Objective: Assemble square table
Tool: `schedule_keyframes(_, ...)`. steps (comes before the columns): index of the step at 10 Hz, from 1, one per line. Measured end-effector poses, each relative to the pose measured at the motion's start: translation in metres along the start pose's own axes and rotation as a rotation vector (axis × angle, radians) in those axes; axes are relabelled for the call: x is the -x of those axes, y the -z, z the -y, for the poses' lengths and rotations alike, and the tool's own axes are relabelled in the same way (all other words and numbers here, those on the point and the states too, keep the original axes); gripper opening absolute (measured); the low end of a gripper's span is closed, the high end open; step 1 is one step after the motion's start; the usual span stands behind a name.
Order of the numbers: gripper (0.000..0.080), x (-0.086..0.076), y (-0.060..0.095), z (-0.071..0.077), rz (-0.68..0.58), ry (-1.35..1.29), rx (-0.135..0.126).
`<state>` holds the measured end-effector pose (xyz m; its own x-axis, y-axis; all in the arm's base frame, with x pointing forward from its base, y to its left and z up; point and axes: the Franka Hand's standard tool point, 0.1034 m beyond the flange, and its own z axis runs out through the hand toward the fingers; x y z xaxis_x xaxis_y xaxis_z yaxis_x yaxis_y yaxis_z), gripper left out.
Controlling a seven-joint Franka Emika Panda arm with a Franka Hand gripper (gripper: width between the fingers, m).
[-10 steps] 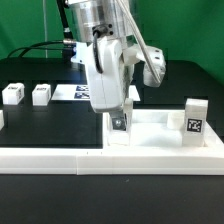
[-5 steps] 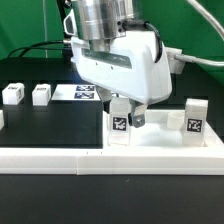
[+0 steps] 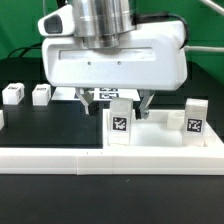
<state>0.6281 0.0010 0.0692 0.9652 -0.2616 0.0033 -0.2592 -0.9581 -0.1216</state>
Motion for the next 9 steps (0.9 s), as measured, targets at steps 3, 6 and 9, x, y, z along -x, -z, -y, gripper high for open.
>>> schedule_keyframes(3,0.0521,0.0012,-0.0031,-0.0004,0.0,-0.051,0.001)
schedule_keyframes(6,0.029,0.0013,-0.0035,-0.0015,0.0,-0.248,0.002)
schedule_keyframes(9,0.0291,0.0006,-0.0031,-0.0031,-0.001,-0.478,0.0)
